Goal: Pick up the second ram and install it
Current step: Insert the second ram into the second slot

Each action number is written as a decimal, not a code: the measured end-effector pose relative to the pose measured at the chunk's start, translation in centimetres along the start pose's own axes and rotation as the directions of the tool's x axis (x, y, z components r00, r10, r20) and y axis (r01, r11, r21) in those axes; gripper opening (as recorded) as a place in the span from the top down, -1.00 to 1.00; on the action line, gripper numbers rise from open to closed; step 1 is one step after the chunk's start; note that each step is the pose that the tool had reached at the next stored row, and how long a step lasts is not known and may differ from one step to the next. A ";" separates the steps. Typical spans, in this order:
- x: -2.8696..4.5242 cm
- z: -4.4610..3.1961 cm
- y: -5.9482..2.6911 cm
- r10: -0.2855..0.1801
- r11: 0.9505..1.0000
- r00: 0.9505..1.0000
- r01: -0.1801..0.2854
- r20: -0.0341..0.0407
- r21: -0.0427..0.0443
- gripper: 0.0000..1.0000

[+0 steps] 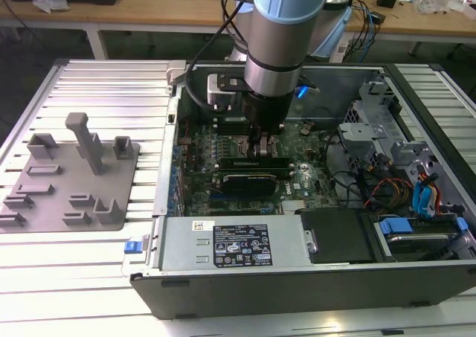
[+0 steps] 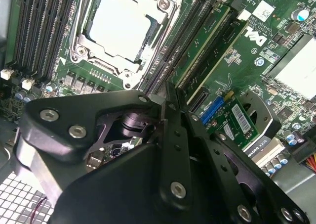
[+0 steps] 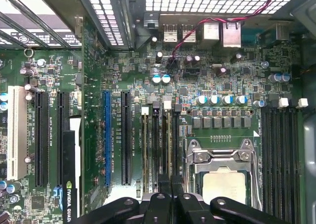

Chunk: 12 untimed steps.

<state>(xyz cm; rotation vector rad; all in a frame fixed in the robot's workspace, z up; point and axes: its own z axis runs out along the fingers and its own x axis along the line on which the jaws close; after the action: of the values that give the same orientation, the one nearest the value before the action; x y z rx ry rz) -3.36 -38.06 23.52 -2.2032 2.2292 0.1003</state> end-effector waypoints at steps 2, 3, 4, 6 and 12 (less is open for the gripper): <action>0.00 0.02 0.00 0.000 1.000 1.000 0.000 0.000 0.000 0.82; 0.01 0.15 -0.01 0.000 1.000 1.000 0.000 0.000 0.000 0.82; 0.01 0.22 -0.01 0.000 1.000 1.000 0.000 0.000 0.000 0.82; 0.02 0.42 -0.02 0.000 1.000 1.000 0.000 0.000 0.000 0.82; 0.05 0.88 -0.02 0.000 1.000 1.000 0.000 0.000 0.000 0.82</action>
<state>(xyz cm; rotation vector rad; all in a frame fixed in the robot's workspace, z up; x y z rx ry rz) -3.38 -38.06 22.64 -2.2033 2.2292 0.0998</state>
